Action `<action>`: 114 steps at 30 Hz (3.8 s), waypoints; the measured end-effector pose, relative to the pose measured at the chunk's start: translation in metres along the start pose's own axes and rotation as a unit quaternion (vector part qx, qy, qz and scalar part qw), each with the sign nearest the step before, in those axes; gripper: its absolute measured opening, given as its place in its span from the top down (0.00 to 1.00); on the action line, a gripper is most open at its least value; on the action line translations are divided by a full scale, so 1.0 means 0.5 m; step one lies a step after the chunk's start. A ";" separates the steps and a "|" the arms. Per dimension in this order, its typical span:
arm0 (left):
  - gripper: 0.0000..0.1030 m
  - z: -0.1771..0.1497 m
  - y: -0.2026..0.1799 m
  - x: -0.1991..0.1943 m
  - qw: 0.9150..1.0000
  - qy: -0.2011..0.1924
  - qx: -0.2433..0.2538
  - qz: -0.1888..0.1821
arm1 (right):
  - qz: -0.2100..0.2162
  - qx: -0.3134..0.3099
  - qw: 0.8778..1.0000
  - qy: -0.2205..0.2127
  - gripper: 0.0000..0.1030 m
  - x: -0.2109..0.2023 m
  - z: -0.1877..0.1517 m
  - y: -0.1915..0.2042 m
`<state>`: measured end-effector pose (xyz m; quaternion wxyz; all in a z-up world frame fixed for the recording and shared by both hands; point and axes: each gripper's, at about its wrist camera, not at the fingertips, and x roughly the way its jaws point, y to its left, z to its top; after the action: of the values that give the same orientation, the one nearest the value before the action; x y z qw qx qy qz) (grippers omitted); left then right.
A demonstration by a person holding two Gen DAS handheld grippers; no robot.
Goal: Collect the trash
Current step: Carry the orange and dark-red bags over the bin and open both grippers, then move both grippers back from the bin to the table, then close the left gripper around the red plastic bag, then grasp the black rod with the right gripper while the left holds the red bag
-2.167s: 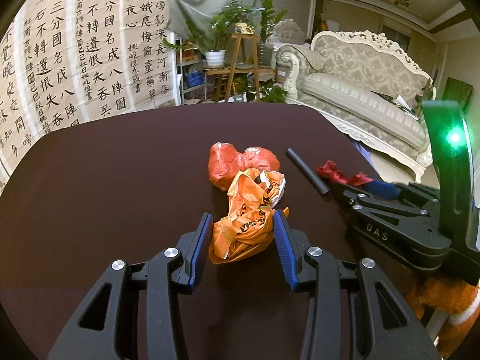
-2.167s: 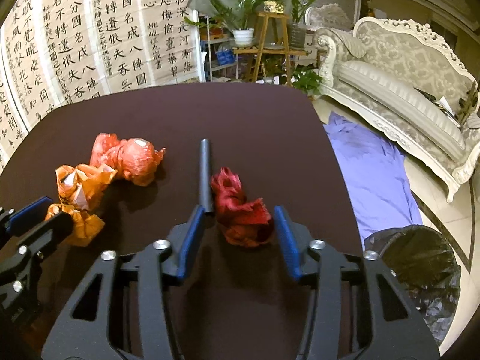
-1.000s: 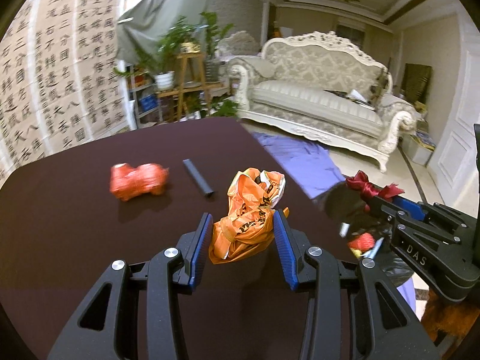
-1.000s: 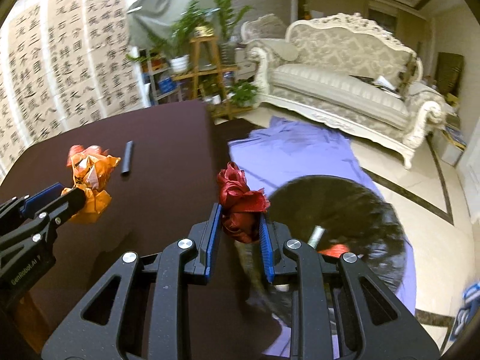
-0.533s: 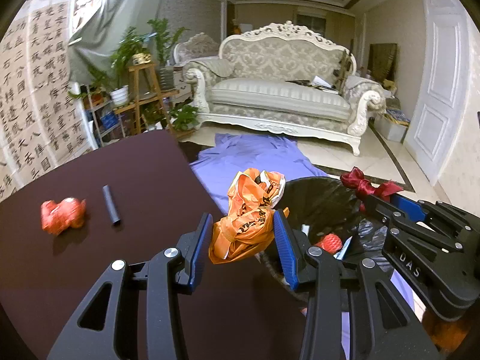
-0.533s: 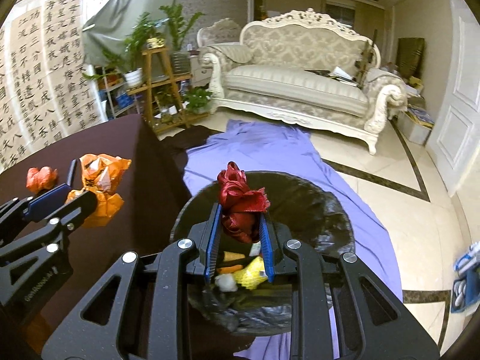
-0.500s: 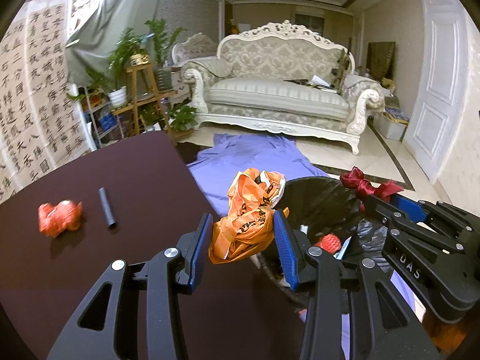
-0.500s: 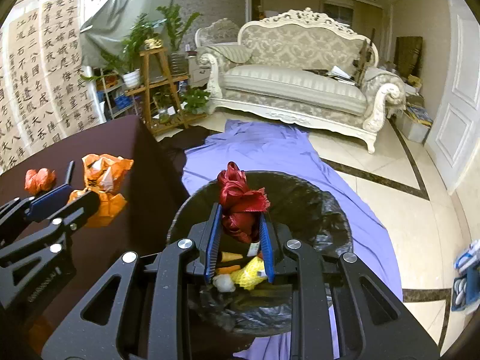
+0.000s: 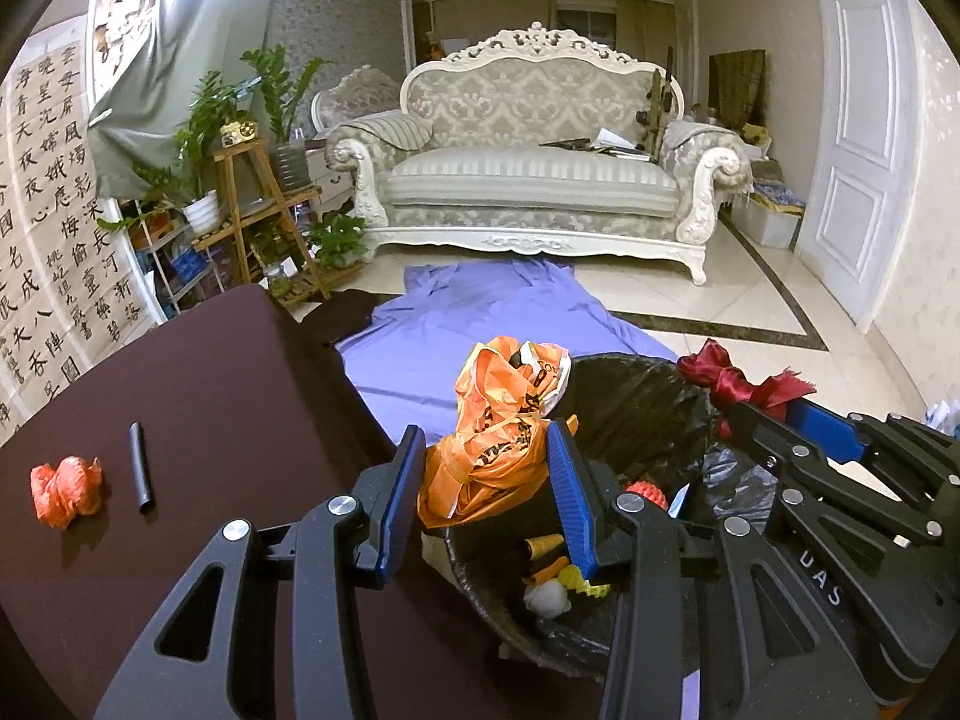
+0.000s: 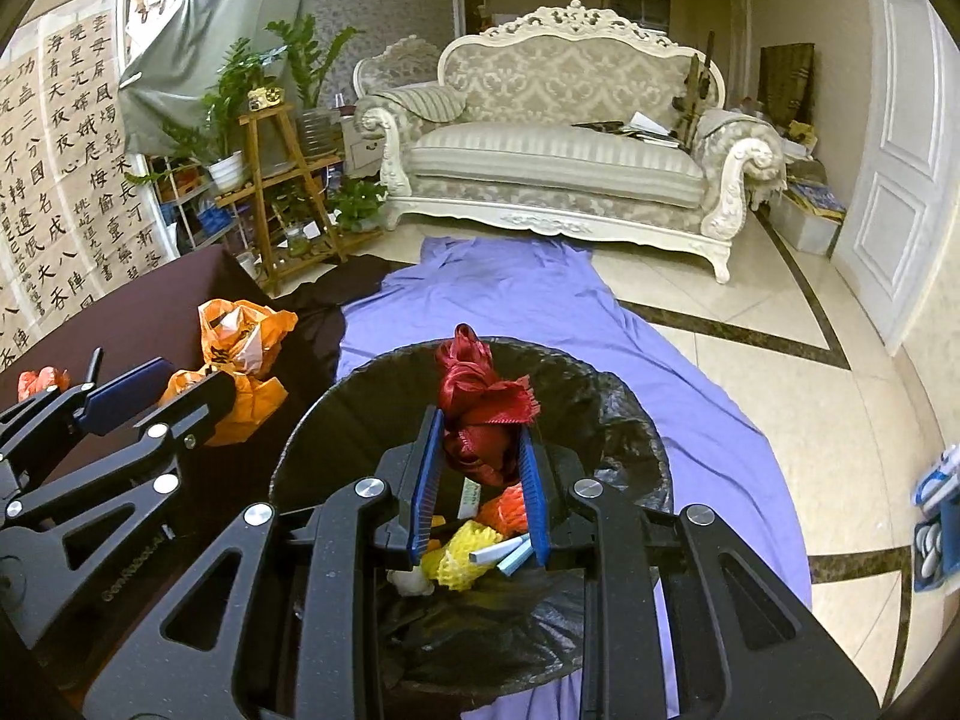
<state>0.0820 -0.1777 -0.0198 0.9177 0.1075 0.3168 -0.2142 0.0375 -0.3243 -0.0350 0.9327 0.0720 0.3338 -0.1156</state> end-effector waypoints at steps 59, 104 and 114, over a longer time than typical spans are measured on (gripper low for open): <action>0.23 -0.105 0.472 -0.089 0.962 0.035 -0.158 0.221 | 0.163 -0.146 0.975 0.042 0.44 0.054 0.043 0.450; 0.35 -0.171 0.606 -0.114 0.954 0.064 -0.204 0.211 | 0.189 -0.243 0.945 0.108 0.87 0.112 0.024 0.652; 0.35 -0.186 0.581 -0.143 0.955 0.057 -0.210 0.203 | 0.192 -0.234 0.948 0.102 0.87 0.068 -0.002 0.632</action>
<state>0.1157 0.1337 -0.0291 0.9240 -0.0133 0.3782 0.0547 0.1459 -0.0257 -0.0393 0.8888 -0.0740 0.4250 0.1547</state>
